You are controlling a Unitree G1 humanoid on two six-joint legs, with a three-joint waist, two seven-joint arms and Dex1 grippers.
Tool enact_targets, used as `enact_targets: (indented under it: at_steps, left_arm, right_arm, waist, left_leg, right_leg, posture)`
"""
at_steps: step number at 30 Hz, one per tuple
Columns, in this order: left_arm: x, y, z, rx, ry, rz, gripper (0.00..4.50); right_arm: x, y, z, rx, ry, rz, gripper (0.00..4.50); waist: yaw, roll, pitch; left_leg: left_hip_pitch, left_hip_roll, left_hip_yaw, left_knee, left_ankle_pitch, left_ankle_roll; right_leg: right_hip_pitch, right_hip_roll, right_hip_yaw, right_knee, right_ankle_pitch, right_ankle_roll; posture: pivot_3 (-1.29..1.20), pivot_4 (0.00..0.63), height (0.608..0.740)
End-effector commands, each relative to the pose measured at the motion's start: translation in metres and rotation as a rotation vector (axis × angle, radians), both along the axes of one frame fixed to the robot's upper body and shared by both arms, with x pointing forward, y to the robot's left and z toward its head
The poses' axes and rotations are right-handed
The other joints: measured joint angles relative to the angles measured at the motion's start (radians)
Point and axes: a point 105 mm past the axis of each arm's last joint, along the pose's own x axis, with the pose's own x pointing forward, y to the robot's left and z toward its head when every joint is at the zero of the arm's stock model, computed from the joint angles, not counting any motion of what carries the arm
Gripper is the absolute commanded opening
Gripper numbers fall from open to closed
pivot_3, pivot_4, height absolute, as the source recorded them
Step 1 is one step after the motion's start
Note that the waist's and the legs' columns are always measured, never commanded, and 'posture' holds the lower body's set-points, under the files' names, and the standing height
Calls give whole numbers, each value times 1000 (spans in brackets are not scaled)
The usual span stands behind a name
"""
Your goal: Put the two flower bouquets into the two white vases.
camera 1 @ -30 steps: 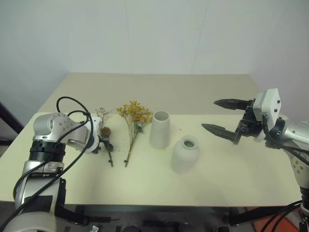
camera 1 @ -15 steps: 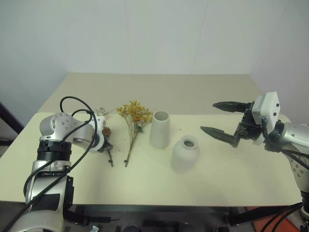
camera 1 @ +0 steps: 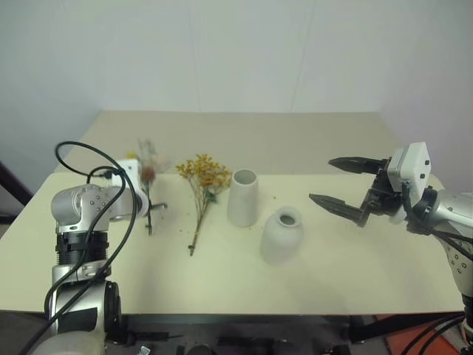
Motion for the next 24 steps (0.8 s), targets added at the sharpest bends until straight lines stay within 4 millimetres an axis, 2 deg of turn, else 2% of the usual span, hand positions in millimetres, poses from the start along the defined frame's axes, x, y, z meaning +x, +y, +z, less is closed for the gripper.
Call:
enact_targets:
  at_steps: [1, 3, 7, 9, 12, 14, 18, 24]
  left_arm:
    - [-2, -33, 60, -160, -302, -264, 47]
    - [-9, -57, 76, -263, -374, -447, 47]
    - [-32, -115, 102, -256, -526, -854, 47]
    - [-40, -135, 108, -267, -590, -1008, 47]
    - [-51, -156, 105, -243, -662, -1201, 47]
    - [-49, -166, 102, -228, -692, -1261, 47]
    - [-38, -175, 91, -203, -702, -1276, 47]
    - [-20, -180, 79, -168, -734, -1181, 47]
  right_arm:
    - [-8, -1, 10, 7, -33, 16, 4500]
    - [-11, -1, 8, 4, -13, 40, 4500]
    - [-9, -4, 5, 9, 14, 32, 4500]
    - [-8, -2, 4, 11, 22, 40, 4500]
    - [-7, 1, 2, 11, 34, 52, 4500]
    - [-7, 2, 2, 13, 43, 56, 4500]
    - [-8, 3, 2, 19, 46, 55, 4500]
    - [-11, 2, 2, 27, 46, 50, 4500]
  waist:
    - [1, 0, 0]
    - [7, 0, 0]
    - [4, 0, 0]
    - [3, 0, 0]
    - [-5, 0, 0]
    - [-9, 0, 0]
    - [-10, 0, 0]
    - [-2, 0, 0]
  left_leg:
    - [0, 0, 0, 0, 0, 0]
    - [0, 0, 0, 0, 0, 0]
    - [0, 0, 0, 0, 0, 0]
    - [-1, 0, 0, 0, 0, 1]
    - [-1, 0, 1, 0, 0, 1]
    - [0, 0, 1, 0, 0, 1]
    - [1, 1, 1, 0, 0, 1]
    - [-2, 0, 1, 1, -1, 2]
  right_leg:
    - [1, 0, 0, -1, 0, 0]
    - [2, 0, -1, -1, 0, 0]
    - [3, 0, -1, -4, 1, 1]
    - [3, 0, -1, -5, 1, 2]
    - [3, 1, -1, -6, 1, 2]
    - [3, 1, 0, -5, 1, 2]
    - [4, 2, 0, -5, 2, 2]
    - [3, 2, 0, -7, 2, 3]
  posture:
    - [0, 150, 740]
    - [0, 150, 740]
    - [0, 150, 740]
    - [0, 150, 740]
    - [0, 150, 740]
    - [0, 150, 740]
    - [0, 150, 740]
    - [0, 150, 740]
